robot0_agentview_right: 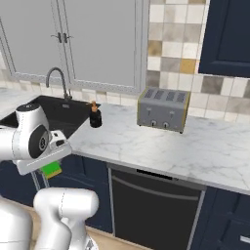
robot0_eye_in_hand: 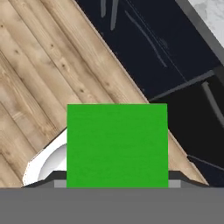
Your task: Restock the sink supplies by placing the sponge and soap dispenser on the counter and next to the sink. Make sure the soap dispenser is upright.
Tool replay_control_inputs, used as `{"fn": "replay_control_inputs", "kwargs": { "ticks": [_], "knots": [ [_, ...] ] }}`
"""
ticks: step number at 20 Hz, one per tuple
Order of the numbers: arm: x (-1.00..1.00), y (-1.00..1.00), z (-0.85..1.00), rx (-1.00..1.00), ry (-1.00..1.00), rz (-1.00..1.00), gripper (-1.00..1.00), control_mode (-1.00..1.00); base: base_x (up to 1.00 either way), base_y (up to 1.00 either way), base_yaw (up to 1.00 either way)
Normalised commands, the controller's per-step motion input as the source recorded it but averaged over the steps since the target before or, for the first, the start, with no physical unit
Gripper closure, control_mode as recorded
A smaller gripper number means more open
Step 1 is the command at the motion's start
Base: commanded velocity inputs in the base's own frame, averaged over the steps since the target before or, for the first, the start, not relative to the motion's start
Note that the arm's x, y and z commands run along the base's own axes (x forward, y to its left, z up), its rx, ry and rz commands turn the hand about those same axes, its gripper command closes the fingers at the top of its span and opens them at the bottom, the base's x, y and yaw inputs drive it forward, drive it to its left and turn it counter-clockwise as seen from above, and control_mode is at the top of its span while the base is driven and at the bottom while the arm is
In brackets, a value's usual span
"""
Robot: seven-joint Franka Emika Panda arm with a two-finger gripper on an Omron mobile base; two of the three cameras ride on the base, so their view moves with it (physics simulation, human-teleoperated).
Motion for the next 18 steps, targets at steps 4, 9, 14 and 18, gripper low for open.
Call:
{"fn": "replay_control_inputs", "kwargs": {
  "ticks": [4, 9, 14, 18],
  "knots": [
    [0.50, 0.00, 0.00, 0.00, 0.09, 0.01, 1.00, -1.00, 0.49, 0.12, 0.00],
    [1.00, -0.11, 0.00, 0.00, 0.11, 0.08, 1.00, -1.00, 0.00, 0.00, 0.00],
    [1.00, 0.07, -0.14, -0.01, 0.10, 0.01, 1.00, -1.00, 0.00, 0.00, 0.00],
    [1.00, 0.38, -0.56, -0.07, 0.12, 0.00, 1.00, -1.00, 0.00, 0.00, 0.00]
  ]
}}
